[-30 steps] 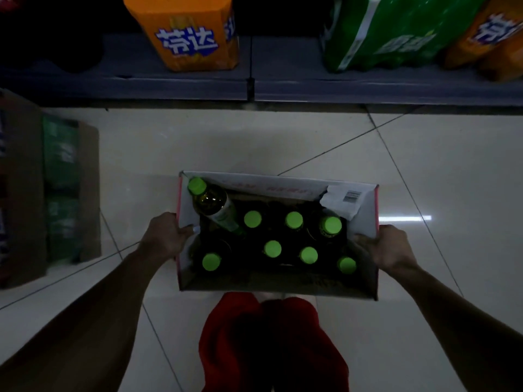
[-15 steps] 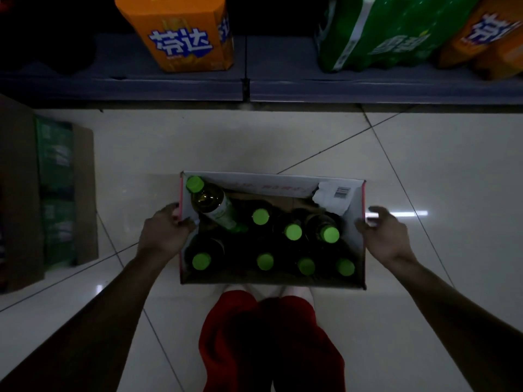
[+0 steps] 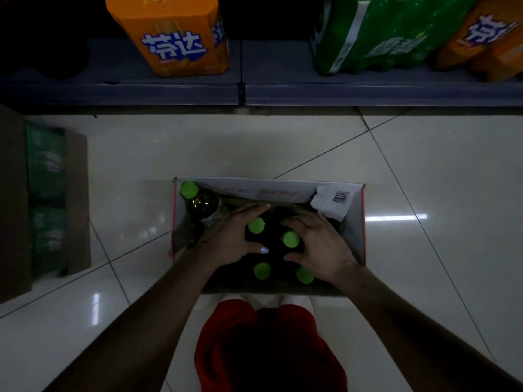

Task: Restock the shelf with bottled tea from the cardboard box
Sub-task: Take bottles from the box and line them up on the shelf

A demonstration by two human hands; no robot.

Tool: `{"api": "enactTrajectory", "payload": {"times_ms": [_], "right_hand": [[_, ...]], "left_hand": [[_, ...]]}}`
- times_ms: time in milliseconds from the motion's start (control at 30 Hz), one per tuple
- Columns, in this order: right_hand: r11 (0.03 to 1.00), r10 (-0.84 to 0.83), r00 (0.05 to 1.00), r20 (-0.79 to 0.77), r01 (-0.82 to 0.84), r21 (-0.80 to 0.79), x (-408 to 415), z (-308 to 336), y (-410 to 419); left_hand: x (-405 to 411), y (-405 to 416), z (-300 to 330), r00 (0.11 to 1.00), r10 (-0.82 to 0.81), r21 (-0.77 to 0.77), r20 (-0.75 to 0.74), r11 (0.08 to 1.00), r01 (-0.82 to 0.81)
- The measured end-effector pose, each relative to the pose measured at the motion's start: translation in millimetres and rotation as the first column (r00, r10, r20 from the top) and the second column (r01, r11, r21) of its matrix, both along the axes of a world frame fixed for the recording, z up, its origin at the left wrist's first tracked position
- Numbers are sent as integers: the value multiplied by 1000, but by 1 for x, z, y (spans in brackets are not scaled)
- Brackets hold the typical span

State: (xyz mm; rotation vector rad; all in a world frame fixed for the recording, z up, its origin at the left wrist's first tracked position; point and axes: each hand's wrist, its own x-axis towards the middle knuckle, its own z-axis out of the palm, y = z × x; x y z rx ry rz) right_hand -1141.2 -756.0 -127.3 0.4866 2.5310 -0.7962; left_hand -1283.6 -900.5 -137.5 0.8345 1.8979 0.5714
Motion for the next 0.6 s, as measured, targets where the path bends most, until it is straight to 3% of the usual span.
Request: {"api": "enactTrajectory", "payload": {"times_ms": [167,333,467,600], "right_hand": [[998,50,998,31,-51,36,1,-17,9],[955,-205,979,-14,196,-224,1,-10,19],[873,-349,934,-78,294,-390,-13,37,22],[721,-524,848,-77,394,-571,-28,132,40]], "left_hand": [[0,9,-28,997,55,46,-52,998,-53],[3,13,-21,984,168,95,-51,982,-163],[-6,13,28,959,278,125,-51,955,-270],[-25,23,136,921,389,193,1,904,-382]]}}
